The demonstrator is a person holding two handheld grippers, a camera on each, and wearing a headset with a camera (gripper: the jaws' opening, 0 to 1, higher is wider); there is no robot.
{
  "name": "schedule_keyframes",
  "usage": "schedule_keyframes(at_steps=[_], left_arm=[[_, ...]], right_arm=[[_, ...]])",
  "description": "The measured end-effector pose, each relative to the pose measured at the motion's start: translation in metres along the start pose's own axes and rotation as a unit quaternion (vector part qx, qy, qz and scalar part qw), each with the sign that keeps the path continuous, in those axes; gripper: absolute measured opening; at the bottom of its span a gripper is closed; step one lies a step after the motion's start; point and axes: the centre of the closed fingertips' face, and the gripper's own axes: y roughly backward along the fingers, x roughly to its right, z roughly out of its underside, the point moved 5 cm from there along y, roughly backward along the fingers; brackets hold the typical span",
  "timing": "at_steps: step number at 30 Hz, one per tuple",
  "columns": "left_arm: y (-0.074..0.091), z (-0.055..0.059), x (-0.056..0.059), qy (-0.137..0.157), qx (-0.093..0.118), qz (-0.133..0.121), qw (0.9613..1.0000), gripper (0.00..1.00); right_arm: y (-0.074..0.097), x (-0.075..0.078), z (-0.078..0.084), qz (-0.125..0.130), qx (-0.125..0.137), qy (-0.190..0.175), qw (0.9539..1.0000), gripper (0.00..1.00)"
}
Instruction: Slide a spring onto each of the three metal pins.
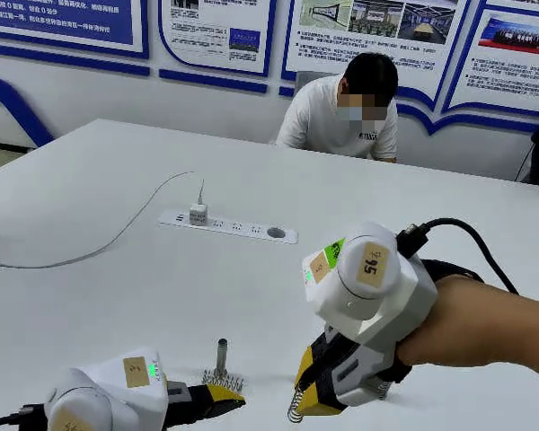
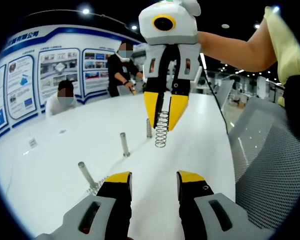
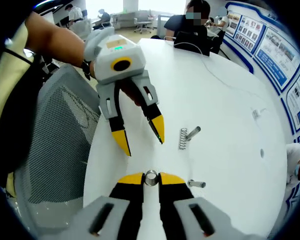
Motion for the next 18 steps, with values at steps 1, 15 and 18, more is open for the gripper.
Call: schedule_keyframes(at_steps=[1,15,18], left_arm=[[0.001,0.001,-0.001,0.001,0.000,-0.002,1.0000,0.37],[0.015,0.009,-0.016,0.018,-0.004,-0.031,0.9994,0.43],[0.016,0.009,-0.018,0.019,-0.004,-0.034,0.9992,0.43]], right_arm=[[0.001,0.001,0.001,0.002,0.000,-0.001,1.0000,0.12],[0.018,0.028,0.011,0.029,-0.007,-0.019,0.9994,0.12],[0.020,0.035,0.012,0.035,-0.007,-0.023,0.9991,0.12]])
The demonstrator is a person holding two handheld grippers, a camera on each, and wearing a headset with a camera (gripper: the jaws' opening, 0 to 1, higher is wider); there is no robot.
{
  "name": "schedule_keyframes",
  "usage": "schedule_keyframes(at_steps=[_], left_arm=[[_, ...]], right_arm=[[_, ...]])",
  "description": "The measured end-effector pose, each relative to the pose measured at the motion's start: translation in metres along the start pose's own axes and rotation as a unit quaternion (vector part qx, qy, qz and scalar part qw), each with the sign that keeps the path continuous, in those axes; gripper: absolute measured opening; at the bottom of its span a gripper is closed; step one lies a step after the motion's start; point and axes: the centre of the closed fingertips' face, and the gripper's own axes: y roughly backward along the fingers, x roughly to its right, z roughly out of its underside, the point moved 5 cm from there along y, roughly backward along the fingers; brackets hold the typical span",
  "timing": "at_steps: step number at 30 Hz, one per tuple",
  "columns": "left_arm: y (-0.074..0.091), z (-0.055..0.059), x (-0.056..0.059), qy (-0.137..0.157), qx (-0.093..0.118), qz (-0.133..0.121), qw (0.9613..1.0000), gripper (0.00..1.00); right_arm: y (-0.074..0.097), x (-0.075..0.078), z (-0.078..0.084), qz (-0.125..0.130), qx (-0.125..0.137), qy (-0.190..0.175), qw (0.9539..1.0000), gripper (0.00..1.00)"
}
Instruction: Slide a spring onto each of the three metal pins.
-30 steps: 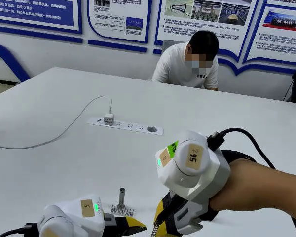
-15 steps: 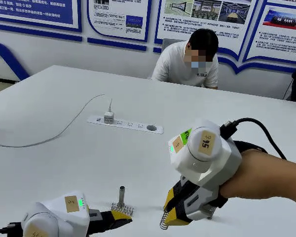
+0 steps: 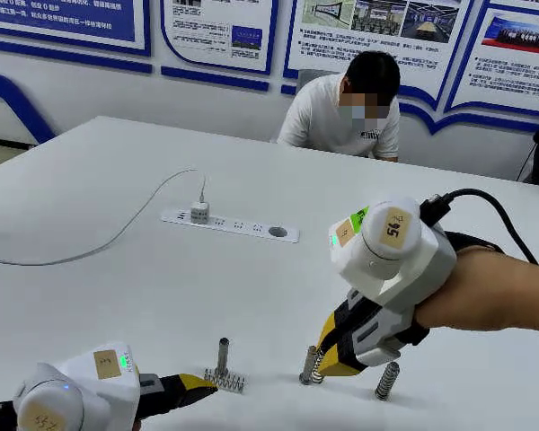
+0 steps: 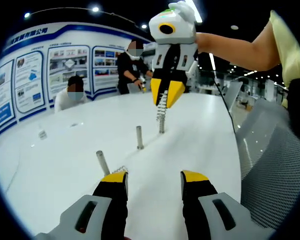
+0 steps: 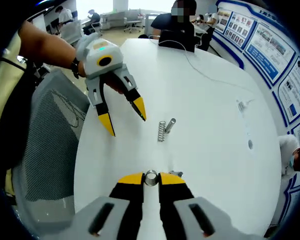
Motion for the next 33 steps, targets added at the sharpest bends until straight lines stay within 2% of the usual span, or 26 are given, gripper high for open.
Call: schedule_keyframes(at_steps=[8,19,33], left_arm=[[0.002,0.002,-0.003,0.004,-0.002,-0.005,1.0000,0.45],[0.002,0.005,-0.003,0.010,-0.004,-0.009,0.9999,0.46],[0.000,0.006,-0.004,0.013,-0.003,-0.009,0.9999,0.46]], right_arm=[[0.002,0.020,0.003,0.016,-0.001,-0.012,0.9998,0.12],[-0.007,0.038,0.010,0.025,-0.013,-0.025,0.9993,0.12],[-0.019,0.049,0.014,0.024,-0.020,-0.034,0.9989,0.12]])
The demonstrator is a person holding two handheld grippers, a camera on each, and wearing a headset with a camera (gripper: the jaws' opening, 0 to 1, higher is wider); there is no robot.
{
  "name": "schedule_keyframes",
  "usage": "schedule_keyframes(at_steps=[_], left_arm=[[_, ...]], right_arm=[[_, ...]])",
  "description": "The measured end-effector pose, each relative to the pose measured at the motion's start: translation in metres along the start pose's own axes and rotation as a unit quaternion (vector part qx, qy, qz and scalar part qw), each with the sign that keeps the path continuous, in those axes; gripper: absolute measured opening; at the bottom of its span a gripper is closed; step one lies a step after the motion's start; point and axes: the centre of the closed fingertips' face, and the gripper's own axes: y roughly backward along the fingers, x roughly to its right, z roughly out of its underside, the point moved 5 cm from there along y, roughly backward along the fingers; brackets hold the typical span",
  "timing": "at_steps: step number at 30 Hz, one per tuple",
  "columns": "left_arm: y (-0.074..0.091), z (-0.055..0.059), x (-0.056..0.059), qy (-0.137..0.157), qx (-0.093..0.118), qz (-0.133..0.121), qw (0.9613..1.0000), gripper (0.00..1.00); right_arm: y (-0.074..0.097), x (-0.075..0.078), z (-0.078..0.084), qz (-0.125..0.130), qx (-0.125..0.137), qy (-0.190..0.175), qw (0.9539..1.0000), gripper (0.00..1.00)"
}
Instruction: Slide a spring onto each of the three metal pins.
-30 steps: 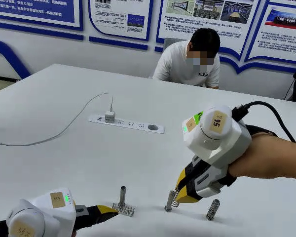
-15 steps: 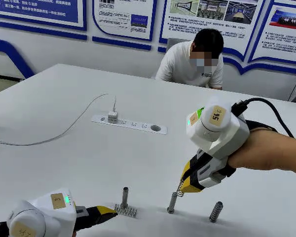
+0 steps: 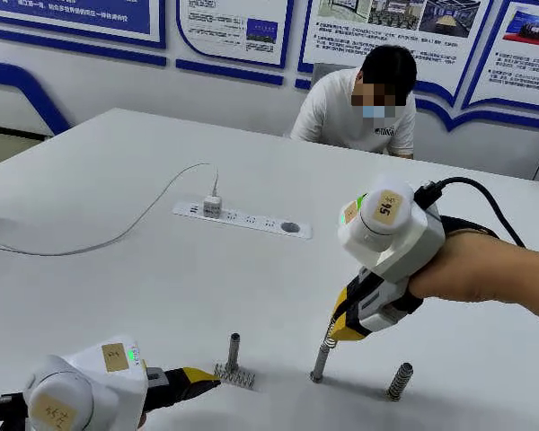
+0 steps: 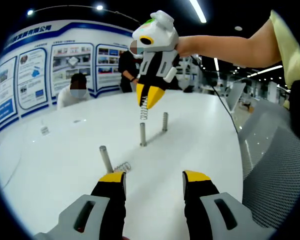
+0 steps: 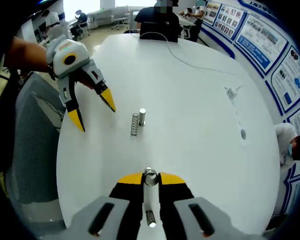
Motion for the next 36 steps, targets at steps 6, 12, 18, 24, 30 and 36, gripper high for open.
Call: schedule_keyframes(at_steps=[6,12,18,24,30,36], left_arm=[[0.000,0.000,-0.001,0.003,0.001,-0.001,1.0000,0.46],[0.000,0.001,-0.002,0.004,0.001,-0.002,1.0000,0.46],[0.000,0.002,-0.002,0.006,0.001,-0.003,1.0000,0.46],[0.001,0.003,-0.003,0.008,0.001,-0.005,1.0000,0.46],[0.002,0.004,-0.003,0.009,-0.001,-0.005,0.9999,0.46],[0.002,0.005,-0.003,0.011,-0.001,-0.005,0.9999,0.46]], right_arm=[[-0.005,0.001,0.000,-0.004,-0.002,-0.001,1.0000,0.12],[-0.009,0.001,0.000,-0.008,-0.006,-0.001,1.0000,0.12],[-0.014,0.000,0.000,-0.013,-0.012,0.000,0.9998,0.12],[-0.024,0.001,0.003,-0.017,-0.025,0.000,0.9996,0.12],[-0.033,0.000,0.006,-0.021,-0.032,-0.004,0.9992,0.12],[-0.043,-0.002,0.008,-0.023,-0.036,-0.009,0.9991,0.12]])
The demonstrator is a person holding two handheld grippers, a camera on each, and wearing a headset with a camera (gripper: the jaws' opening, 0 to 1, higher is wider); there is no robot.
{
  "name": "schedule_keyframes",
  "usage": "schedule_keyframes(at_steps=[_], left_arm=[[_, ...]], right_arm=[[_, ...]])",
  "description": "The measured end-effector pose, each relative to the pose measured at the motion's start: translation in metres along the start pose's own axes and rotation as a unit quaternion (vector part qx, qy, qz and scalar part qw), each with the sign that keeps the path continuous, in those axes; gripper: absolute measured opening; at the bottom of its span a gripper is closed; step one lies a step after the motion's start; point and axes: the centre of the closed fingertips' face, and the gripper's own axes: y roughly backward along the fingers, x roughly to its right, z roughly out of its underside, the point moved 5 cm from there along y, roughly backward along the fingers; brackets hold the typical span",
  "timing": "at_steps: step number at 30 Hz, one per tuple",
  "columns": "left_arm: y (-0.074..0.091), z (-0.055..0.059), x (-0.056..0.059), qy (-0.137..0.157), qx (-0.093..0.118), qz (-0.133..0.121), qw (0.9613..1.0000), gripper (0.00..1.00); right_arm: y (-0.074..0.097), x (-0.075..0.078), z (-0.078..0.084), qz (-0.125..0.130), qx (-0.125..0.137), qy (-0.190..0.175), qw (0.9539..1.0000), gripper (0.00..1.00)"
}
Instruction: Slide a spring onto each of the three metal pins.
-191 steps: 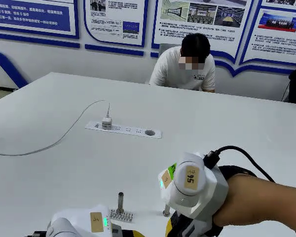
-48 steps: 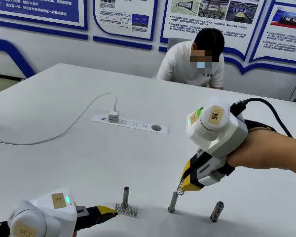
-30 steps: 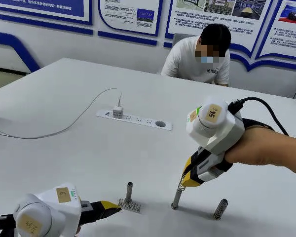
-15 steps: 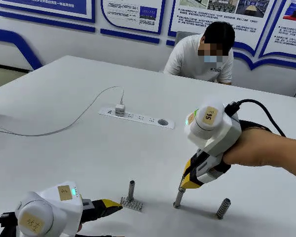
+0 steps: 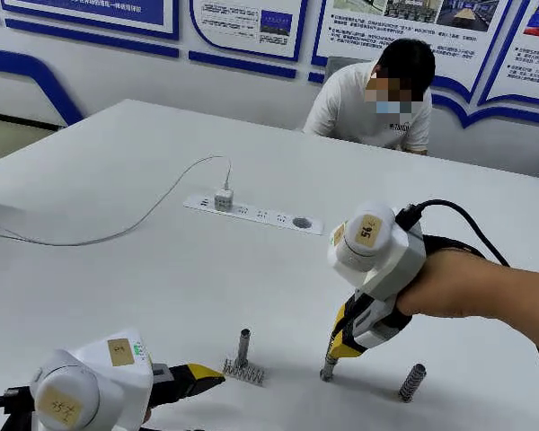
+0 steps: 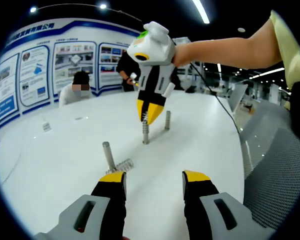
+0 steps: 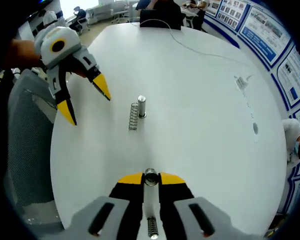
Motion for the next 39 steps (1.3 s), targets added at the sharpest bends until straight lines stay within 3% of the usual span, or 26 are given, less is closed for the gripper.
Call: schedule_keyframes(at_steps=[19,39], left_arm=[[0.000,0.002,0.000,0.002,-0.002,-0.002,1.0000,0.46],[0.001,0.001,-0.001,0.001,-0.001,-0.004,1.0000,0.46]], right_arm=[[-0.022,-0.001,0.008,0.001,-0.007,-0.014,0.9999,0.12],[-0.016,0.000,0.005,0.013,0.005,-0.019,0.9997,0.18]])
